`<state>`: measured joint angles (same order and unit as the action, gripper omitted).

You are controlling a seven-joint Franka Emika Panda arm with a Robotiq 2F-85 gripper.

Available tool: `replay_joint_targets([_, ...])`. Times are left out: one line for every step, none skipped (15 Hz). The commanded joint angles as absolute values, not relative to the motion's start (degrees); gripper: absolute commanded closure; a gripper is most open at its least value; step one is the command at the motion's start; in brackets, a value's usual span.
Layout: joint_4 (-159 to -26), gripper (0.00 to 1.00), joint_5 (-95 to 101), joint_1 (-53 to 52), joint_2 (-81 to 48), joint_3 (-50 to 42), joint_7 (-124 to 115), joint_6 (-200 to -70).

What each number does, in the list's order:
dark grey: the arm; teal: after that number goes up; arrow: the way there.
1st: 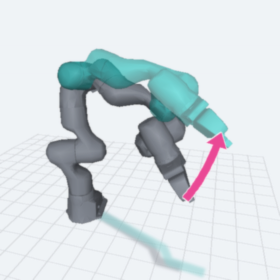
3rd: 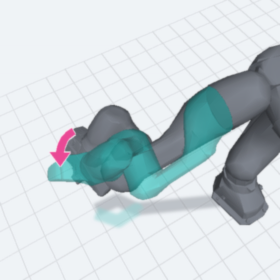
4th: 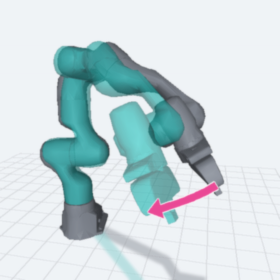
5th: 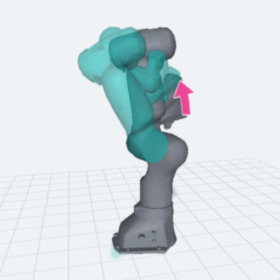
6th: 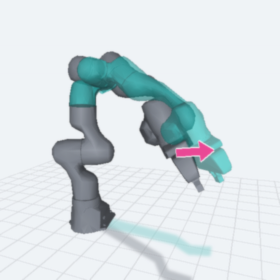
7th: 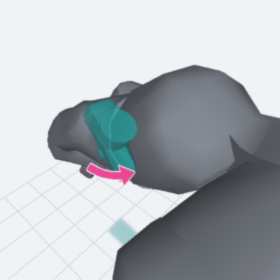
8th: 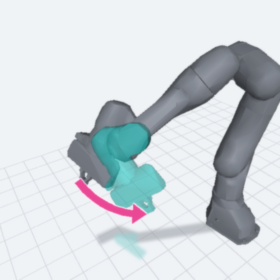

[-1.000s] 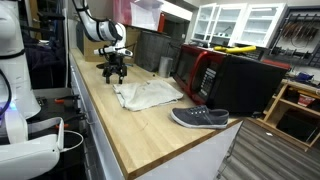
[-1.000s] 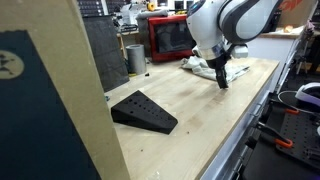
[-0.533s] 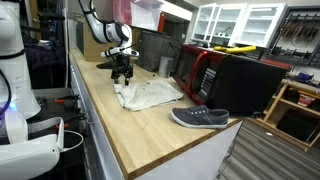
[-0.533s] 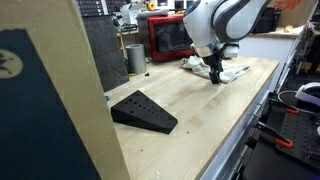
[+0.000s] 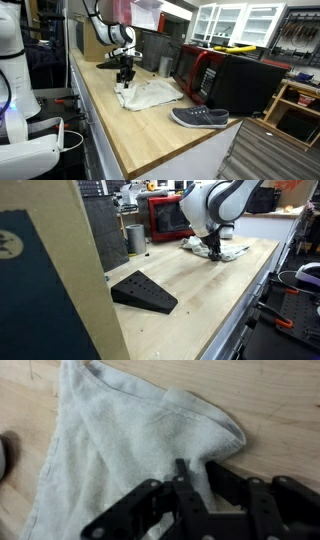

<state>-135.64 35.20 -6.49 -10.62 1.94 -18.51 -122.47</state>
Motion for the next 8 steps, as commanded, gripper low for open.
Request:
replay_joint_targets([-135.3, 1.0, 33.7, -7.5, -8.8, 3.0, -18.0, -118.9])
replay_joint_targets([-135.6, 1.0, 32.8, -7.7, -7.9, 3.7, -17.1, -118.2])
replay_joint_targets([-135.8, 1.0, 32.0, -8.0, -7.1, 4.2, -16.4, -117.5])
replay_joint_targets([-135.9, 1.0, 30.9, -8.4, -6.3, 5.0, -15.7, -116.9])
replay_joint_targets([-136.0, 0.99, 29.7, -8.9, -5.6, 5.8, -15.0, -116.1])
replay_joint_targets([-136.2, 0.99, 28.6, -9.4, -4.9, 6.6, -14.3, -115.6])
replay_joint_targets([-136.2, 0.99, 27.7, -10.0, -4.3, 7.5, -13.9, -114.9])
replay_joint_targets([-136.3, 0.99, 26.7, -10.5, -3.6, 8.4, -13.2, -114.0])
